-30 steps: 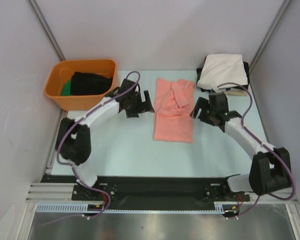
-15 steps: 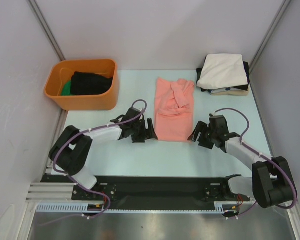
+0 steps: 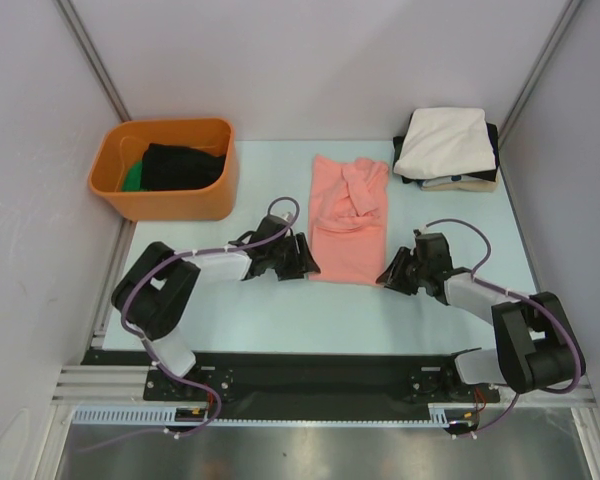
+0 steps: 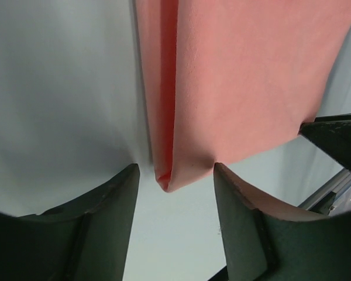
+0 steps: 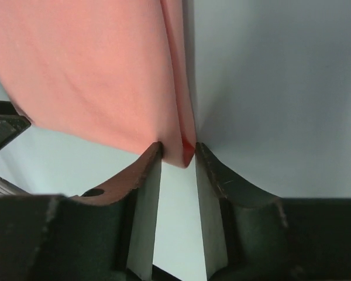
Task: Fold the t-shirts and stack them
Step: Fold the tshirt
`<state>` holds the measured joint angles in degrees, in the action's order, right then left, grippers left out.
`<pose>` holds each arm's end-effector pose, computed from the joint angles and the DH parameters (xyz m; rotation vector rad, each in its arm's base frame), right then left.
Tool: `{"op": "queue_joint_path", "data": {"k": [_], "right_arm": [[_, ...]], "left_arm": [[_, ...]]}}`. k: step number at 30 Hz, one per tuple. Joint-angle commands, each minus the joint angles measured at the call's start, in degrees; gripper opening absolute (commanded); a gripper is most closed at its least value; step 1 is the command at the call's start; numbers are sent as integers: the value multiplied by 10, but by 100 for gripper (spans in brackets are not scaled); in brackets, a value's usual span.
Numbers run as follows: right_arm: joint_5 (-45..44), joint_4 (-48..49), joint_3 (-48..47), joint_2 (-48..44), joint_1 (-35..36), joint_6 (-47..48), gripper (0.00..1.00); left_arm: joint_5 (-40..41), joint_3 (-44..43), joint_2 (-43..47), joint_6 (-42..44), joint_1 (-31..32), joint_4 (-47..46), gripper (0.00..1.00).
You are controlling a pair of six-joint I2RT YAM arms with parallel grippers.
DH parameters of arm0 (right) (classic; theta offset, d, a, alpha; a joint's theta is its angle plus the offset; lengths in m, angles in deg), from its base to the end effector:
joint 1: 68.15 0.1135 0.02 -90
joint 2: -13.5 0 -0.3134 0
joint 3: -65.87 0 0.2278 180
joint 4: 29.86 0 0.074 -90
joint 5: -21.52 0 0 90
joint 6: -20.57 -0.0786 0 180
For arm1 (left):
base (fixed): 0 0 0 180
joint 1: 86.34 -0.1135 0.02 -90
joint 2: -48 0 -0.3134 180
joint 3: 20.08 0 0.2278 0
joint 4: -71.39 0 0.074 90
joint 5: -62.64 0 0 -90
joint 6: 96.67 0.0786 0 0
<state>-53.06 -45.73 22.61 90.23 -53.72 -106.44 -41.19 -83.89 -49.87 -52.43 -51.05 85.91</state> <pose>0.2230 0.0790 0.1793 0.3698 2.4987 0.7133 0.2757 -0.2182 0.1836 -0.1187 2.6046 -0.8799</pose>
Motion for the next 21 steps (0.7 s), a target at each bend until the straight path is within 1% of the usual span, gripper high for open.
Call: {"op": "queue_joint_path", "data": {"k": [1, 2, 3, 5, 6, 11, 12, 13, 14, 15, 17, 18, 21], "right_arm": [[1, 23, 6, 6, 1, -2, 33], [2, 24, 5, 7, 1, -3, 29], [3, 24, 5, 11, 0, -3, 28], [12, 27, 5, 12, -1, -7, 25], [15, 30, 5, 12, -1, -10, 25], [18, 37, 2, 11, -1, -16, 17], [19, 38, 2, 11, -1, -16, 14], [19, 39, 0, 14, 0, -16, 8], [22, 39, 0, 14, -1, -16, 4], [23, 37, 0, 13, -1, -15, 0], [23, 33, 2, 2, -2, -15, 0], [23, 29, 3, -4, 0, -15, 0], [15, -16, 0, -43, 2, -10, 0]], "left_arm": [[-6, 3, -18, -12, 6, -39, 58], [-7, 1, -20, -11, 7, -41, 56], [-4, 0, -21, -10, 7, -41, 53], [-2, 1, -18, -10, 10, -45, 50], [-2, 2, -16, -11, 11, -47, 46], [6, 0, 0, -13, 27, -53, 43], [6, 0, 0, -14, 29, -54, 42], [7, -2, -2, -15, 31, -55, 39], [8, -2, -2, -19, 35, -56, 35], [11, -1, -1, -21, 36, -57, 25], [14, 4, 0, -24, 42, -57, 11], [16, 6, 3, -25, 43, -56, 0], [33, 19, 30, -25, 50, -38, 1]]}}
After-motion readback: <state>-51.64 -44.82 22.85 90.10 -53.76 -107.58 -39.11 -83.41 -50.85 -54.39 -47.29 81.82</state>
